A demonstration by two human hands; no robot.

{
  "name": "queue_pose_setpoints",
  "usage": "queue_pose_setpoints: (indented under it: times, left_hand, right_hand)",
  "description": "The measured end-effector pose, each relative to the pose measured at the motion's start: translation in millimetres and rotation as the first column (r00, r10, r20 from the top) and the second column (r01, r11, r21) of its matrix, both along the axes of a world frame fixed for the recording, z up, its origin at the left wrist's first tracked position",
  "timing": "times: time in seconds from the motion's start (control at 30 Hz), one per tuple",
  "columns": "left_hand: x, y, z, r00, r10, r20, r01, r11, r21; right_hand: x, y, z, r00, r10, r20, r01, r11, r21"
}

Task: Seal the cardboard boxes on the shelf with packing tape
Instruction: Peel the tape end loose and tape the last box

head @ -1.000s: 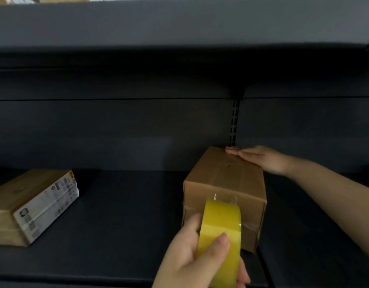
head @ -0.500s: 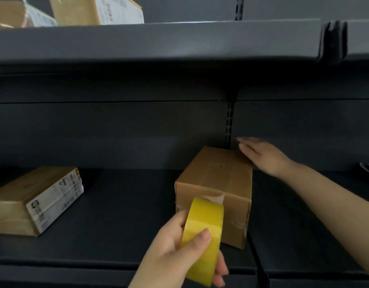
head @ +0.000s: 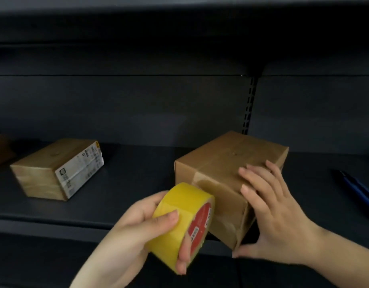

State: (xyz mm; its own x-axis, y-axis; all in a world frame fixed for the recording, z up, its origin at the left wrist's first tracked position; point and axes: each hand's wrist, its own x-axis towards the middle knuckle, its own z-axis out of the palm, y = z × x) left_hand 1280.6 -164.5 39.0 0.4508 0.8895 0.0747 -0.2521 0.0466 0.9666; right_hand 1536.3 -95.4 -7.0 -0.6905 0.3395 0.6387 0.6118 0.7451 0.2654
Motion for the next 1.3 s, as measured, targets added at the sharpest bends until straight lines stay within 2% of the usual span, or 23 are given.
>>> queue_pose_setpoints:
  times: [0.23,0.37,0.47,0.6,0.83,0.93,1.0,1.2,1.23,1.3]
  left_hand:
    - [-13.2,-4.9,8.3,0.999,-0.002,0.046,-0.001,0.998,0.055]
    - [-13.1,-6.6,13.0,0.993,-0.117,0.006,0.114,0.983,0.145]
    - [-8.9,-5.0,21.5,0.985,-0.163,-0.056,0.171,0.963,0.207]
    - [-4.0,0.4,32.0,0.996,-0.069,-0.063,0.075,0.992,0.103]
    - [14.4,12.4,32.1,0.996,0.006,-0.095,0.009,0.986,0.165]
    - [28.7,19.8,32.9,0.975,0.151,-0.160,-0.131,0.983,0.131]
    - [39.8,23.3,35.1,0.970,0.196,-0.143,-0.180,0.977,0.119]
    - [57.1,37.3,38.3,0.982,0.137,-0.133,-0.101,0.964,0.246]
    - [59.1,38.8,37.5,0.982,0.116,-0.150,-0.077,0.967,0.244]
    - [64.7,37.3,32.9,0.981,0.039,-0.192,-0.002,0.981,0.193]
  right_hand:
    - [-12.4,1.2,-2.6,0.997,-0.061,-0.050,0.066,0.991,0.120]
    - [-11.4,2.3,4.9,0.993,-0.071,-0.090,0.083,0.987,0.139]
    - [-10.5,0.4,18.4,0.982,-0.074,-0.171,0.087,0.994,0.071]
    - [-4.5,0.3,54.0,0.889,-0.226,-0.399,0.170,0.970,-0.171]
    - [2.2,15.6,77.8,0.835,-0.268,-0.481,0.099,0.933,-0.347]
    - [10.2,29.3,87.2,0.732,-0.324,-0.600,0.063,0.908,-0.413]
    - [16.9,39.5,93.2,0.661,-0.361,-0.658,0.009,0.880,-0.474]
    - [26.3,64.5,85.6,0.464,-0.486,-0.741,-0.132,0.789,-0.600]
    - [29.6,69.3,85.0,0.398,-0.513,-0.760,-0.195,0.763,-0.617]
    - [39.9,77.1,87.2,0.211,-0.591,-0.778,-0.348,0.699,-0.625]
